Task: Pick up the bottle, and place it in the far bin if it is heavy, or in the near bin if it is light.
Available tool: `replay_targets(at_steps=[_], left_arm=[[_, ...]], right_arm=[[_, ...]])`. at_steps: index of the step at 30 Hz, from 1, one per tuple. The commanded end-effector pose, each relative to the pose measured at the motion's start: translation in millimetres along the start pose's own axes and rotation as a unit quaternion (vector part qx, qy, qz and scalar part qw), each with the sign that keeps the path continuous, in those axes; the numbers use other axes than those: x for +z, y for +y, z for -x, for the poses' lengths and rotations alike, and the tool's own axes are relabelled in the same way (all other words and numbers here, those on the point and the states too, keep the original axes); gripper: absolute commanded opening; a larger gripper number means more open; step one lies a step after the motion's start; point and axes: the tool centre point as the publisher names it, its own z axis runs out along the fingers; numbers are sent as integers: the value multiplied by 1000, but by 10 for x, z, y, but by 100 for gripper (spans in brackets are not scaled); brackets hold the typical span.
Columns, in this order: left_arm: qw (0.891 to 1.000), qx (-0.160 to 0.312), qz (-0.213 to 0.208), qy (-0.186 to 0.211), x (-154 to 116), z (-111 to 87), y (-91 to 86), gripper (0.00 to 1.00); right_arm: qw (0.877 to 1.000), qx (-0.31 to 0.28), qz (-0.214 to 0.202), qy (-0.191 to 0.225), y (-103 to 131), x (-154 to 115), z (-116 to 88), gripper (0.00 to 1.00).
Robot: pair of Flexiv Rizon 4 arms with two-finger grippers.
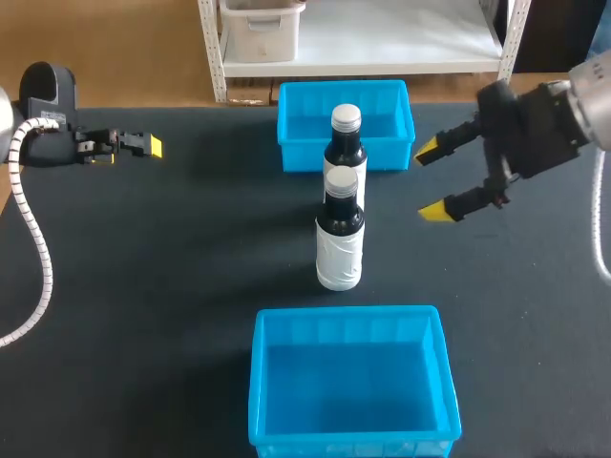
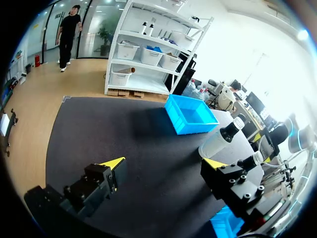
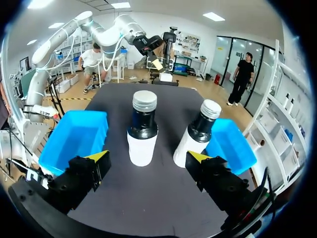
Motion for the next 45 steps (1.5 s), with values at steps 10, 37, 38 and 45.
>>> replay_targets(at_steps=[10,37,38,45], left_arm=[[1000,0,0,0,0,0,0,100],[1000,0,0,0,0,0,0,100],[1000,0,0,0,0,0,0,100],[1000,0,0,0,0,0,0,100]], right_arm=[[999,-5,29,-29,-95,465,190,100],[997,-4,51,-61,103,890,455,100],[997,-3,52,-61,100,911,461,100],[996,6,55,-64,83,1006,500,100]])
